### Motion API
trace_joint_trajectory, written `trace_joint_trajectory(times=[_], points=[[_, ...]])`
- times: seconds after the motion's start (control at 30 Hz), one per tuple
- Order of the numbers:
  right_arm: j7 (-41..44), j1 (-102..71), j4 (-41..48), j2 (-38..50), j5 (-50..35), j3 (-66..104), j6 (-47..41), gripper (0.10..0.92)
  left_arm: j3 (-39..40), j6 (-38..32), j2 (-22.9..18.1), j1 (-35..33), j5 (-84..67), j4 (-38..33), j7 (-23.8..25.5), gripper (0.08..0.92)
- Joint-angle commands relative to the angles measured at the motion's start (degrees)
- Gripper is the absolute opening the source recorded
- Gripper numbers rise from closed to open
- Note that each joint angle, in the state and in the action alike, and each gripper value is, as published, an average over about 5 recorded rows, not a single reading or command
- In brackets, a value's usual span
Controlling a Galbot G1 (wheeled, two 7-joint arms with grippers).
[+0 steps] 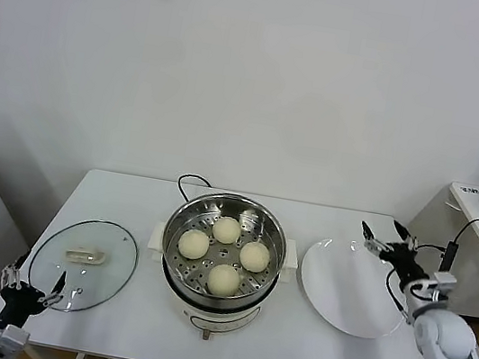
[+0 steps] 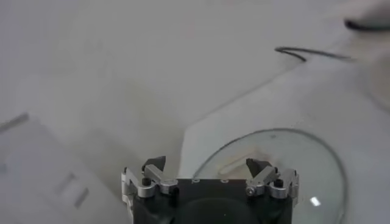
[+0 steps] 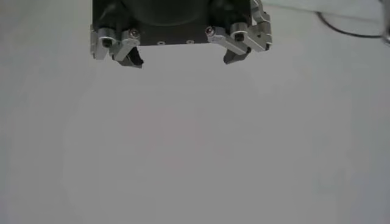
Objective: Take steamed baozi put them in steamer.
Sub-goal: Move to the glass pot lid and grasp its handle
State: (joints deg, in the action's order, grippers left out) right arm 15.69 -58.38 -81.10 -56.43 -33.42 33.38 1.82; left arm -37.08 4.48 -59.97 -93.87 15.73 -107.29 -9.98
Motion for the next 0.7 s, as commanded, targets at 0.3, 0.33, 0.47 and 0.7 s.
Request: trace_joint_trajectory(times=[0.3, 0.33, 0.47, 0.7], points=[[0.4, -6.9, 1.5, -9.0, 8.2, 8.6, 1.0, 0.823, -1.9, -22.1, -6.3, 11.2, 63.9, 18.2, -8.6, 0.823], [0.5, -6.9, 1.6, -9.2, 8.3, 8.6, 1.0, 0.823, -1.8, -22.2, -6.5, 11.7, 64.7, 18.6, -9.0, 0.823], [0.9, -7.1, 1.8, -9.6, 8.7, 8.7, 1.2, 0.823, -1.2, -21.7, -7.0, 14.1, 66.1, 20.3, -9.6, 0.823], [1.7, -7.5, 2.0, -10.2, 9.4, 8.8, 1.6, 0.823, -1.2, -20.2, -7.4, 18.4, 67.5, 24.1, -10.3, 0.823]])
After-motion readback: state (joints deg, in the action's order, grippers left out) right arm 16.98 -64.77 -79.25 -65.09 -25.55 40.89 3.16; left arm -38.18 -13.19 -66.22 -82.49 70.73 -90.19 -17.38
